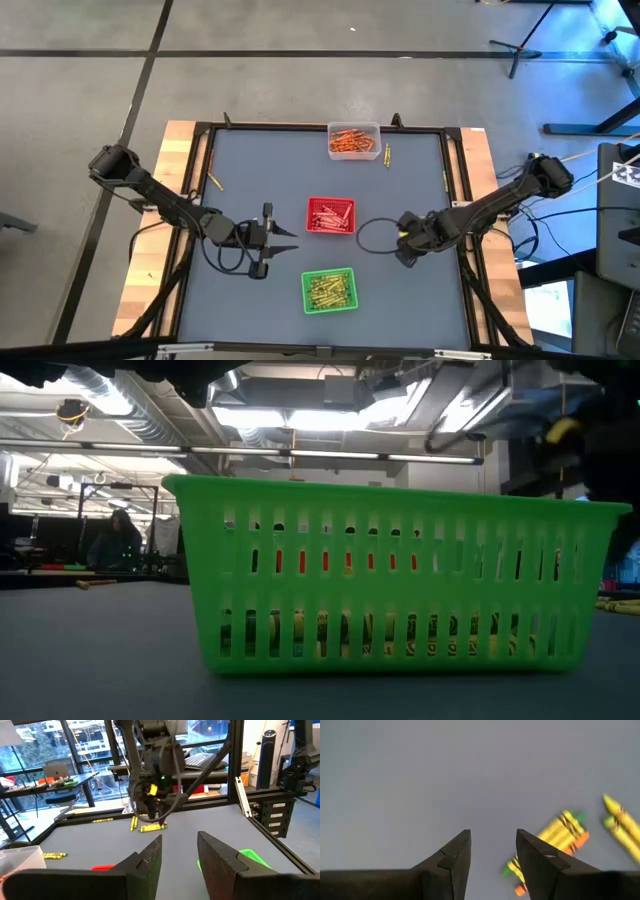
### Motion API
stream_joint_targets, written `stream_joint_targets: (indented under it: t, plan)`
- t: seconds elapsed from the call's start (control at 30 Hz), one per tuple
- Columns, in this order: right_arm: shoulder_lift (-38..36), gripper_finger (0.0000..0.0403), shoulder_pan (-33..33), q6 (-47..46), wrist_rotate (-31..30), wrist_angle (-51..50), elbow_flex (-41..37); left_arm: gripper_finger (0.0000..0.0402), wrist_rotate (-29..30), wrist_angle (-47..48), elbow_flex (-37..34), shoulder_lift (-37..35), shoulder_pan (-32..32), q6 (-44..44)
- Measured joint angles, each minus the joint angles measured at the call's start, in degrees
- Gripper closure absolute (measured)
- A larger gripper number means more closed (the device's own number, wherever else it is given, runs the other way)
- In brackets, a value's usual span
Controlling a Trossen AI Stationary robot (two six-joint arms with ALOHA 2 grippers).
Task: Sort crayons
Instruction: Put the green crayon into the green bin
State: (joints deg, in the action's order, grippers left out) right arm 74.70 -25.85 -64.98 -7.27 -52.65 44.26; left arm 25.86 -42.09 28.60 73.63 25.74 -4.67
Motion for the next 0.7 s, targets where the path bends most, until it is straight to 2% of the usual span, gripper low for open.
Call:
stream_joint_targets:
  t: [0.27,0.4,0.7]
  plan:
    - [-3.00,0.0249,0.00,-13.43,1.71,3.49,-8.68,0.0292,0.00,-0.01,0.00,0.00,0.00,0.00]
    - [-2.98,0.0249,0.00,-14.74,1.91,6.36,-10.02,0.0292,0.00,-0.02,0.00,0.00,0.00,0.00]
    - [-2.98,0.0249,0.00,-17.10,1.84,6.18,-12.24,0.0292,0.00,-0.02,0.00,0.00,0.00,0.00]
